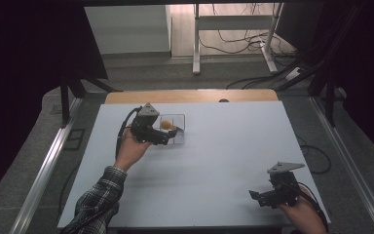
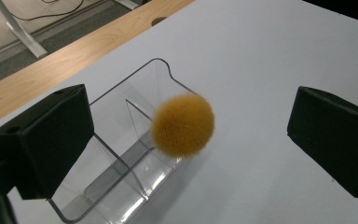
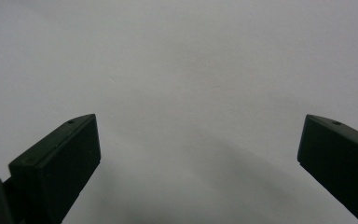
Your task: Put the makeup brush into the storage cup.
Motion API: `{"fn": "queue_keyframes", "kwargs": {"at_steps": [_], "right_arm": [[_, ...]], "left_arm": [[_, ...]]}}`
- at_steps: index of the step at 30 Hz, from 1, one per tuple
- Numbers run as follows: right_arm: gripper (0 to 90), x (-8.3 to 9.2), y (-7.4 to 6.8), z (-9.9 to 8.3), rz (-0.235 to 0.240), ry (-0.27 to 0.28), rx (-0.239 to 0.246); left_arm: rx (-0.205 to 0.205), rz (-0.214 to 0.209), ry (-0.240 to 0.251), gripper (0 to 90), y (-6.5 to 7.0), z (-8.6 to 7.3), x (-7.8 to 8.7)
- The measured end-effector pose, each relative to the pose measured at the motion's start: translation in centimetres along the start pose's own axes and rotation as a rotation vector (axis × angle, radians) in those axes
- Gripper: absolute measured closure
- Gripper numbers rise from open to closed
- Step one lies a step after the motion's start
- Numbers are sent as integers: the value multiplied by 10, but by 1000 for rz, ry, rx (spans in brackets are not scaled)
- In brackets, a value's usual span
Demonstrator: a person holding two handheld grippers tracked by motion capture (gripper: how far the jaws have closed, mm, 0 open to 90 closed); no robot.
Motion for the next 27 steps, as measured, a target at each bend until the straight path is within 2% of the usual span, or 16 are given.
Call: {"fn": "queue_keyframes", "kwargs": {"at_steps": [7, 15, 27], "right_arm": [[0, 0, 0, 0, -1, 0, 4], [0, 0, 0, 0, -3, 0, 6], [0, 0, -1, 1, 0, 4, 13]], "left_arm": [[15, -10, 20, 3, -1, -3, 5], [11, -53, 24, 3, 1, -9, 8], [-8, -57, 20, 0, 6, -16, 16]]}}
Point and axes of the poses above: each handheld gripper's, and its own axes: x roughly backward along the jaws, z roughly out of its top, y roughly to its right, the point moved 8 cm from there along -x, roughly forward along the jaws, and after that the axes turned 2 degrees about y, right-handed, at the moved point
